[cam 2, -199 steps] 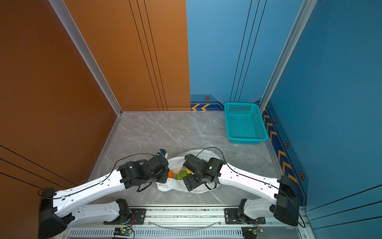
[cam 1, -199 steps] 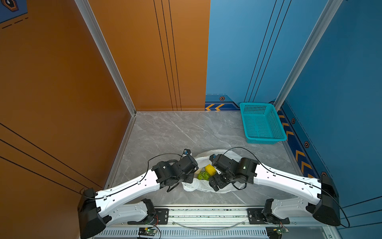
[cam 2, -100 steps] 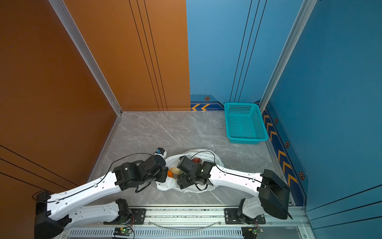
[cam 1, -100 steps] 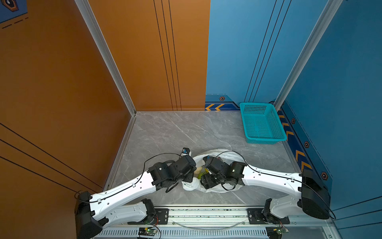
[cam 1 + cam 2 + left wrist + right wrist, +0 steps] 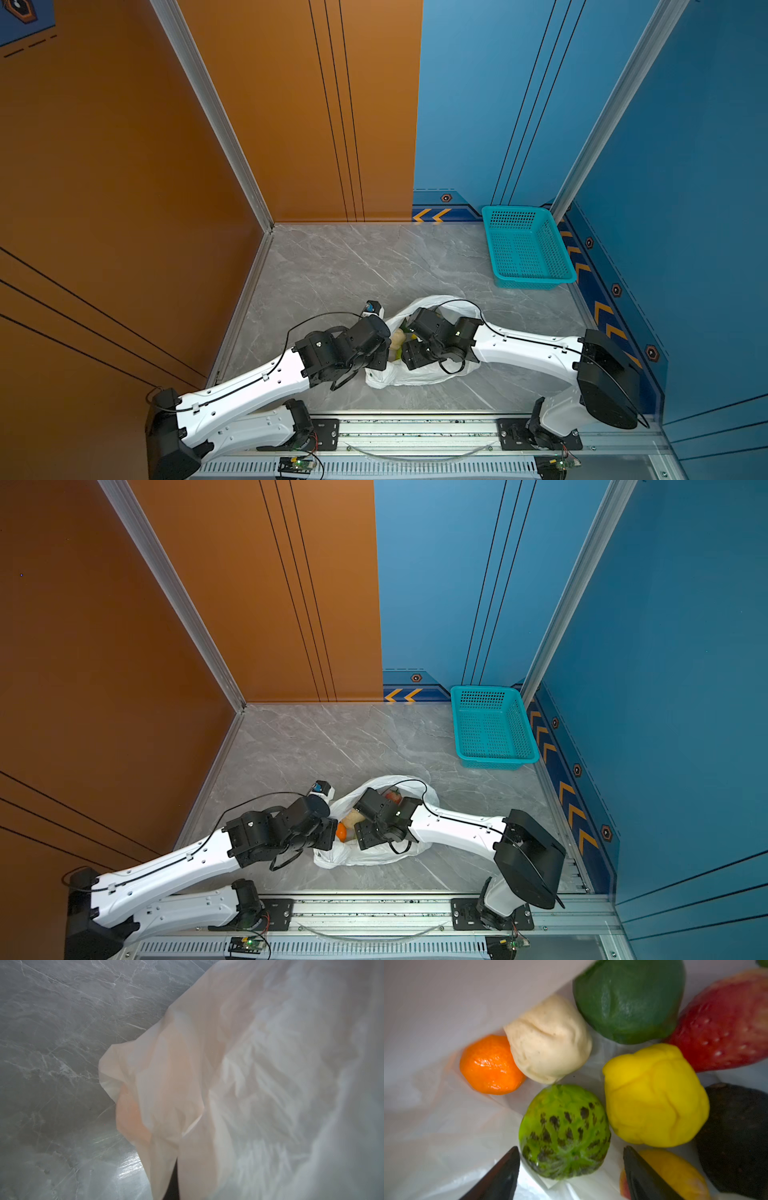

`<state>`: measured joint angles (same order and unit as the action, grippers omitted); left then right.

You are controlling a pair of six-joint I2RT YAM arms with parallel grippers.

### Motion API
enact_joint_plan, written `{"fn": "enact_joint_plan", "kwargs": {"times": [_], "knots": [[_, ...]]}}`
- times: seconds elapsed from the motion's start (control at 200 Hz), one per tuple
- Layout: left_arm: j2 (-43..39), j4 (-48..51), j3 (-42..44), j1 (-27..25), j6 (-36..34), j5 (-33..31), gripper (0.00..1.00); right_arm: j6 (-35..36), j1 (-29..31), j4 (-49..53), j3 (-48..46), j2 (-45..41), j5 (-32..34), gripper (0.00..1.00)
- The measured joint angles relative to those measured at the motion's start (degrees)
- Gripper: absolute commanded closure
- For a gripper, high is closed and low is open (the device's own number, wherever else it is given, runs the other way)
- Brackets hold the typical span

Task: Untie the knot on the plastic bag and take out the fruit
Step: 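Reach the right gripper down among the fruit and grasp the green spiky fruit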

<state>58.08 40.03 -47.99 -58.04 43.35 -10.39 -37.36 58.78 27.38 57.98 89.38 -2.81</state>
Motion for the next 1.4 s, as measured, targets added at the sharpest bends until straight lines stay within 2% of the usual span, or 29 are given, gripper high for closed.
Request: {"fn": "enact_joint_plan", "kwargs": {"times": [0.636,0.796,0.966,1.111,1.247,1.402], "knots": [[0.5,0.6,-2.4,-0.1,0.7,0.3,1.0,0.9,-0.2,-0.8,2.2,6.5,-0.5,0.22],[0.5,0.6,-2.7,0.0,1.1,0.1,1.0,1.6,0.1,-0.6,2.6,7.5,-0.5,0.15],[0.1,0.5,-2.3,0.3,1.8,0.0,1.0,2.0,1.4,0.9,2.6,8.4,-0.7,0.16],[-2.0,0.6,-2.1,0.3,1.7,-1.2,1.0,1.8,2.1,1.1,1.8,8.3,-0.5,0.22],[-2.4,0.3,-2.1,0.3,1.0,-1.4,1.0,1.9,1.9,1.1,1.4,8.3,-0.2,0.37],[-0.7,0.2,-2.1,-0.8,0.4,-1.3,1.0,2.2,1.6,1.1,1.4,8.3,0.0,0.47]]}}
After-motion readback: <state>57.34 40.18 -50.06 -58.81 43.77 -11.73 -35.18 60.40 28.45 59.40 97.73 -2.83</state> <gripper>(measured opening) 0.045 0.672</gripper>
